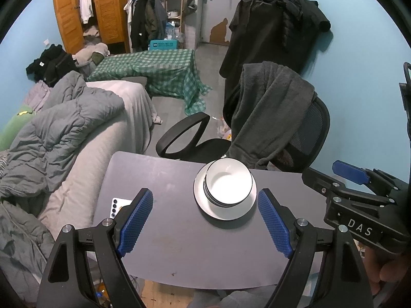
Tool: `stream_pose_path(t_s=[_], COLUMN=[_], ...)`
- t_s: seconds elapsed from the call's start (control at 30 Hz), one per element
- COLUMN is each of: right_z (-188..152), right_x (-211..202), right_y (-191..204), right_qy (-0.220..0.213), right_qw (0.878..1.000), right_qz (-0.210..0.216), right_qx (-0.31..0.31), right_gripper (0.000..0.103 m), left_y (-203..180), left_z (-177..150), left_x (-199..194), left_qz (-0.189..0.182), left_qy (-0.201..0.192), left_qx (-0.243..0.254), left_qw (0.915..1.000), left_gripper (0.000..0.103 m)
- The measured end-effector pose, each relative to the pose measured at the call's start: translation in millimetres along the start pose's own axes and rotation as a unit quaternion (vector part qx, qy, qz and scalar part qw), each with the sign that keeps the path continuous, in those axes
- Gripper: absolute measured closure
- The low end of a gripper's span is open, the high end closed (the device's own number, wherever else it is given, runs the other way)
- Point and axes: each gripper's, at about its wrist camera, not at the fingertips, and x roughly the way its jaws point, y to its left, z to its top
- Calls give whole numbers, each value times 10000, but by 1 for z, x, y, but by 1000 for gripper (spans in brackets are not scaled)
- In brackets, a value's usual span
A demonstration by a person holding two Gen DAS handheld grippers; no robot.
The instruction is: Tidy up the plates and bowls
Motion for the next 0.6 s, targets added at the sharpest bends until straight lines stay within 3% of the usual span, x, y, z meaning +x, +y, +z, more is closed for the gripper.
stream_pose_path(t_s=[0.6], right_z=[0], right_x=[-1], right_y=[2], right_qy=[-11], right_qw=[10000], right_qz=[2], right_qx=[19], right_gripper=[38], left_y=[-8], left_z=[1], left_x=[-3], left_qz=[3], left_qy=[-52], left_qx=[67], left_qw=[10000], left_gripper=[18])
